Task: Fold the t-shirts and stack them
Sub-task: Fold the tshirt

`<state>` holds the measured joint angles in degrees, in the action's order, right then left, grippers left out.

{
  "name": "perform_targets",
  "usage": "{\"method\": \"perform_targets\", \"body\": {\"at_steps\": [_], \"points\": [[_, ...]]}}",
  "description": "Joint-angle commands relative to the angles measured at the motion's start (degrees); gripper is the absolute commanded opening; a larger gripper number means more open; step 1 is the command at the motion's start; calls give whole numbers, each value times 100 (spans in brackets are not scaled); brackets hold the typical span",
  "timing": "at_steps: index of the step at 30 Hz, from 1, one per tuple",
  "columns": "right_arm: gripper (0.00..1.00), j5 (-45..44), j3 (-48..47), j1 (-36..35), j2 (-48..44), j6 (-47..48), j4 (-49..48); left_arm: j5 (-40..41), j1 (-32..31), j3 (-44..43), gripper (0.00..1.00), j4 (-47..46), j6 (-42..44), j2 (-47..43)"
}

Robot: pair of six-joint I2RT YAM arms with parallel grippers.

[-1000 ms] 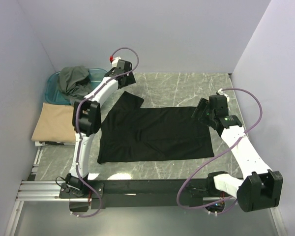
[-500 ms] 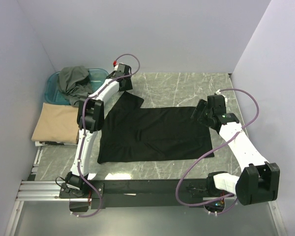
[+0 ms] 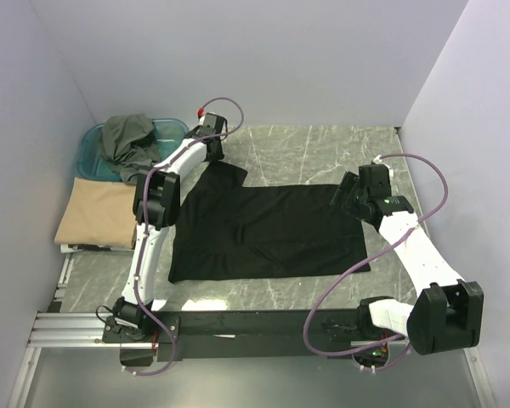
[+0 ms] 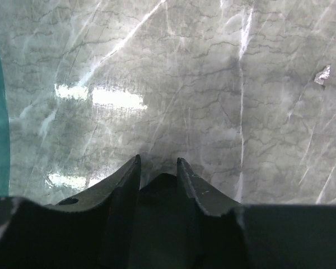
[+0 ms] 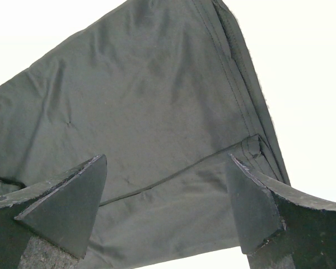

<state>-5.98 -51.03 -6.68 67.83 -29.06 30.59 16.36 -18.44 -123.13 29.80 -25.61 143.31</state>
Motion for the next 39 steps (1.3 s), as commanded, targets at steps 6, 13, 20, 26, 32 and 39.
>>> {"method": "perform_targets", "body": {"at_steps": [6, 13, 20, 26, 32, 39], "points": [[92, -53, 49, 61, -68, 14, -194, 25, -204, 281, 26, 87, 152, -127], [92, -281, -170, 79, 107, -100, -194, 209, -248, 202, 0, 158, 214, -153], [92, -589, -1567, 114, 1476, -197, -140, 183, -283, 860, 0, -281, 161, -821], [91, -1107, -3193, 280, 3225, -57, 263, 43, -301, 1379, 1, -712, 73, -1340], [90, -1178, -4573, 378, 4764, 234, 922, -71, -310, 1643, 0, -880, 82, -1533], [82, -950, -5346, 544, 5818, 357, 1088, 70, -310, 2188, 0, -1293, -15, -1850]]}}
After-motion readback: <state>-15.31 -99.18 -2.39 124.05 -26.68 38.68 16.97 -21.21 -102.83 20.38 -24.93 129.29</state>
